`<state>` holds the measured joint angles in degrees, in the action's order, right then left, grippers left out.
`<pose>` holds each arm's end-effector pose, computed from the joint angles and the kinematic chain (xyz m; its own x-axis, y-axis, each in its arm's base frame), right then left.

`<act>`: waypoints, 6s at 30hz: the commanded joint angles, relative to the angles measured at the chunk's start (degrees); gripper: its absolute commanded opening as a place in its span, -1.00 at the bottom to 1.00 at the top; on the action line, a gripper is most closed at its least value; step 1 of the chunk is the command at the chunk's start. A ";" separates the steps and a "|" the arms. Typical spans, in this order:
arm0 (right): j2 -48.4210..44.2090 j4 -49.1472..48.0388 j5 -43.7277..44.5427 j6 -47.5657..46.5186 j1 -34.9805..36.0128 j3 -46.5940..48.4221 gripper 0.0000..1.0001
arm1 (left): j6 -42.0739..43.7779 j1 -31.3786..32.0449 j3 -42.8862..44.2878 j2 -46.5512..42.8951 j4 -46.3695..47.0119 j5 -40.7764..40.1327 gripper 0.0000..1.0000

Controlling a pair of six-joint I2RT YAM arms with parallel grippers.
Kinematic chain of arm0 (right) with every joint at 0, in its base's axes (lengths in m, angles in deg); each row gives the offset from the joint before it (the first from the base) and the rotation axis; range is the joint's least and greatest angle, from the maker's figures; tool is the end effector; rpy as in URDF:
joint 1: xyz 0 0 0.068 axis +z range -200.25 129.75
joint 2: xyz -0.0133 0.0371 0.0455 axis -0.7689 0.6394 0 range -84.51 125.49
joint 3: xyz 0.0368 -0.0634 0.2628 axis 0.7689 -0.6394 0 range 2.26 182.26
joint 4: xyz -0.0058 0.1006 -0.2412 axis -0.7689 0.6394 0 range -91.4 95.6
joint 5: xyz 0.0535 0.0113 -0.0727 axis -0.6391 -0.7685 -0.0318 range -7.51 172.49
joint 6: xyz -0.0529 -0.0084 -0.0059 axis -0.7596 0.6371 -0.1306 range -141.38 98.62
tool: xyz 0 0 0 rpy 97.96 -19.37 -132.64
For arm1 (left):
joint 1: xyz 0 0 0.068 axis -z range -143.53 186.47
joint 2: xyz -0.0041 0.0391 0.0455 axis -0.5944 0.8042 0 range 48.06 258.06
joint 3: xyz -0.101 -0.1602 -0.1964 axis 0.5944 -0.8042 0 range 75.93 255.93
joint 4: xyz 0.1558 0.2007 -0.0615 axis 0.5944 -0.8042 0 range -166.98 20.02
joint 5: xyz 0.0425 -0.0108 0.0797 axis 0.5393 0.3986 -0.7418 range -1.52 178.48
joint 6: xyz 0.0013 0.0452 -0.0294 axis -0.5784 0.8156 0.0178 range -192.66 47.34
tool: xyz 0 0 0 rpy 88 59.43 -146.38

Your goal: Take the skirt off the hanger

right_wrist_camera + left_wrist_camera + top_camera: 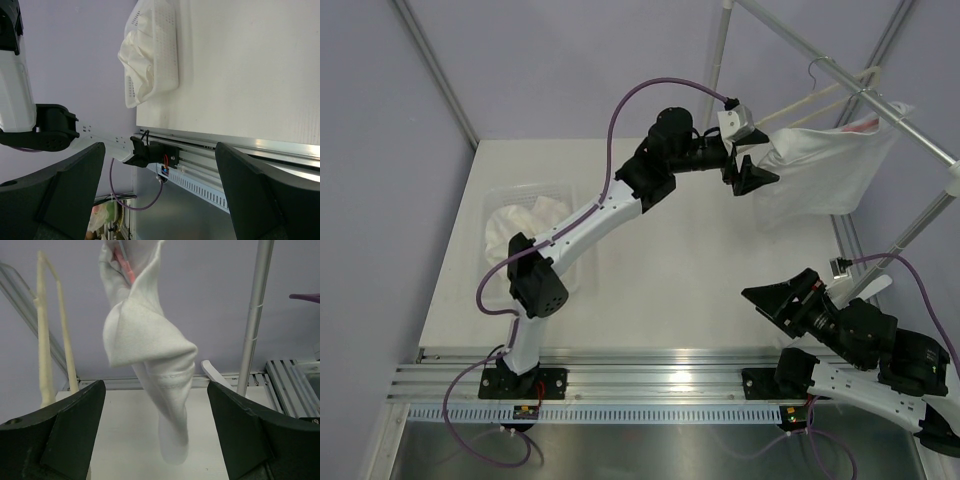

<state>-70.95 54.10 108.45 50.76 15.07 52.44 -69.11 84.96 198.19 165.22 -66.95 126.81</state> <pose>0.0244 0.0159 0.3354 -0.6545 0.6253 -0.4250 -0.0688 0.5105 0.8571 0.3015 -0.3742 0.4443 0.1552 -0.1020 -0.9826 0.9866 0.0666 0.1489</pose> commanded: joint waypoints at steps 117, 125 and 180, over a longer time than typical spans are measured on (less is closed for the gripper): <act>40.84 -17.63 1.03 -41.82 0.25 35.70 0.83 | -16.12 15.76 -60.74 -70.76 -25.61 -32.00 -1.00; 40.23 -12.54 -0.47 -36.72 0.25 34.99 0.79 | -14.81 15.76 -60.65 -71.37 -25.96 -26.55 -1.00; 42.42 -4.27 10.52 -29.51 0.25 31.91 -1.00 | -15.24 15.93 -59.24 -73.39 -27.19 -29.80 0.74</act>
<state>-27.26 51.83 115.62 20.68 15.07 82.69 -84.52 100.61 138.47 94.04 -96.44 98.70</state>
